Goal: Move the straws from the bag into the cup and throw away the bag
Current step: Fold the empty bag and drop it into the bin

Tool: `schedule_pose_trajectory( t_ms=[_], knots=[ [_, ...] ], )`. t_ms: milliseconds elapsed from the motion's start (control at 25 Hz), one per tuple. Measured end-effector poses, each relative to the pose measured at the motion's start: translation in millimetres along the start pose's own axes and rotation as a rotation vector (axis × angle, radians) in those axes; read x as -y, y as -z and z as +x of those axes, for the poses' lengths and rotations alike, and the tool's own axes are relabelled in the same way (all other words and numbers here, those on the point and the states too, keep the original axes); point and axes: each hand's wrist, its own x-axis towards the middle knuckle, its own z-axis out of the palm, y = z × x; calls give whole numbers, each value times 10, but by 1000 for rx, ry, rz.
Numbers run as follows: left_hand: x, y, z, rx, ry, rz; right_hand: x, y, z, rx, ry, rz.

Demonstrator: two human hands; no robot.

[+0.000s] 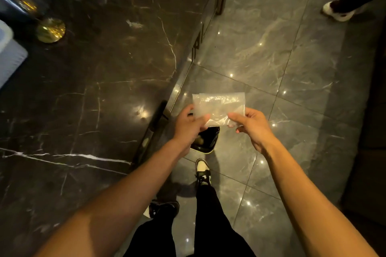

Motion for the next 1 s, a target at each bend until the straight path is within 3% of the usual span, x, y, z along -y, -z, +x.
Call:
schedule_pose_trajectory(
  t_ms=[280,600,840,1000],
  knots=[
    [919,-187,674,-204,141,47,-978,-111,783,-84,-191,-21],
    [2317,-81,1770,-237,352,197,-2381,-207,1885,-81,-364,-62],
    [3087,31,2370,-325,389,286,-3179,-303,2465,-111,-421,-107],
    [3275,98,2563,-355,389,316,-3377,-391,2610,-96,-446,-147]
  ],
)
